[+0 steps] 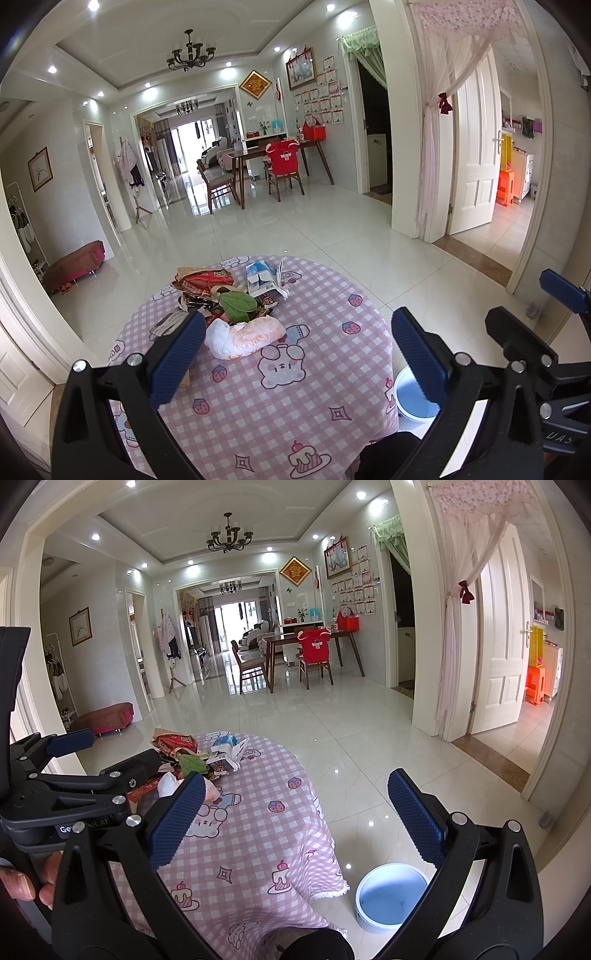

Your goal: Collect trash

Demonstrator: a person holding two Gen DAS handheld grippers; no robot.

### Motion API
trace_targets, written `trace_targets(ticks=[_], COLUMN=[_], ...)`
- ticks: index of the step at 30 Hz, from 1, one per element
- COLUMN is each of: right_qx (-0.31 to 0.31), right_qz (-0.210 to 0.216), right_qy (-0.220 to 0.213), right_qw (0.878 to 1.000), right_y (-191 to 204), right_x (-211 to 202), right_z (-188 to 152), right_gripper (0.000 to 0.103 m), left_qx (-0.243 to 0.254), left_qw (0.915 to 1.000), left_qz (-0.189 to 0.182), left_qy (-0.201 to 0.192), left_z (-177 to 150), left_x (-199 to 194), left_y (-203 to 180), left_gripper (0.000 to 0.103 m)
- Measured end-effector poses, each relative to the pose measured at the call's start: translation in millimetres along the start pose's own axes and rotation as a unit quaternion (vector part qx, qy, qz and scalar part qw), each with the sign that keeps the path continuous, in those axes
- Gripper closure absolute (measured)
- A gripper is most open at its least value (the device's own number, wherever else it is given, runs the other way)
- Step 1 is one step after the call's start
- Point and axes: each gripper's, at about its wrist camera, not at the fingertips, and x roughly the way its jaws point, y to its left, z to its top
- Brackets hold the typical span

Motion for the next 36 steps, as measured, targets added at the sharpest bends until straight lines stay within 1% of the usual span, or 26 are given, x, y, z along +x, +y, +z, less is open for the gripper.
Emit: trace_targets(ticks=[36], right_qx=[0.002], right_qz=[0.003], right_qy=[0.007], right_qw=[1.0], right_y=[-0.5], right_x=[5.1], right_z=[-10.7], right_gripper=[0.006], left_qx=[0.0], left_qw=[1.0], left_qz=[-0.002], left_qy=[0.007], left_z=[-11.4], left_x=[8.9], left_y=[-2.4], left_gripper=[0.004])
